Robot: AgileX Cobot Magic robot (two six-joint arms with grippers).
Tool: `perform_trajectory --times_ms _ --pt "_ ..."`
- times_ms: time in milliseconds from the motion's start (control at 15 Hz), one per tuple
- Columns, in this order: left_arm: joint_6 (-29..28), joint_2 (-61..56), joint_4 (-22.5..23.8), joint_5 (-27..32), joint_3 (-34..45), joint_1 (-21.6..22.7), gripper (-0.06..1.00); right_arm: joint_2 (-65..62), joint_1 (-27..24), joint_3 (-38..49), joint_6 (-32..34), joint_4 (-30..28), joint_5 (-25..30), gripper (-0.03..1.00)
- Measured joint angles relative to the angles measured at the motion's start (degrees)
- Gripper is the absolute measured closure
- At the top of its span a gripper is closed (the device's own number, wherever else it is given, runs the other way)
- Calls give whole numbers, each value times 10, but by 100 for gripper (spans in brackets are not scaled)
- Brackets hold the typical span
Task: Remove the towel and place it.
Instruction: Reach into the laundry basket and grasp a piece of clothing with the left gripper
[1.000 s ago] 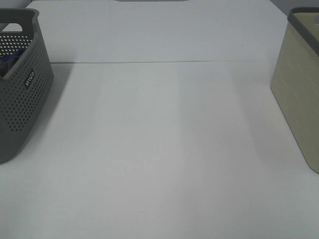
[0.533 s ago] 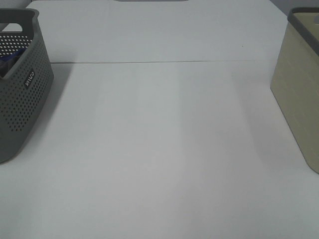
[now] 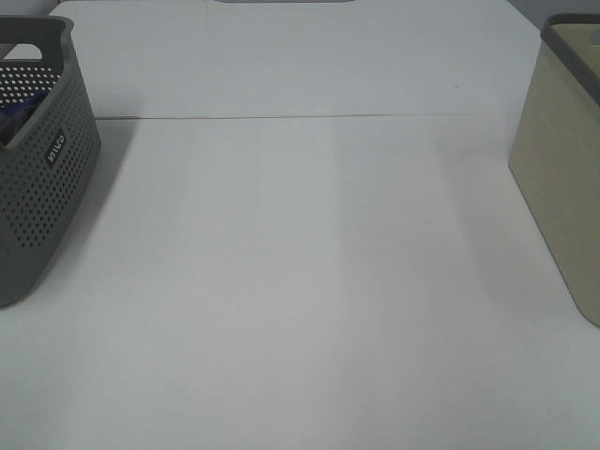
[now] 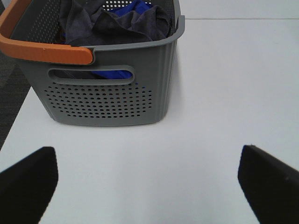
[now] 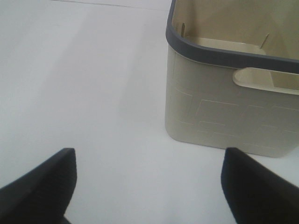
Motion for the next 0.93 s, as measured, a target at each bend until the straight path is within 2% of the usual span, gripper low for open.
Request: perform_trajectory --times_ms 933 --pt "0 0 0 0 0 0 -4 0 0 0 0 0 0 15"
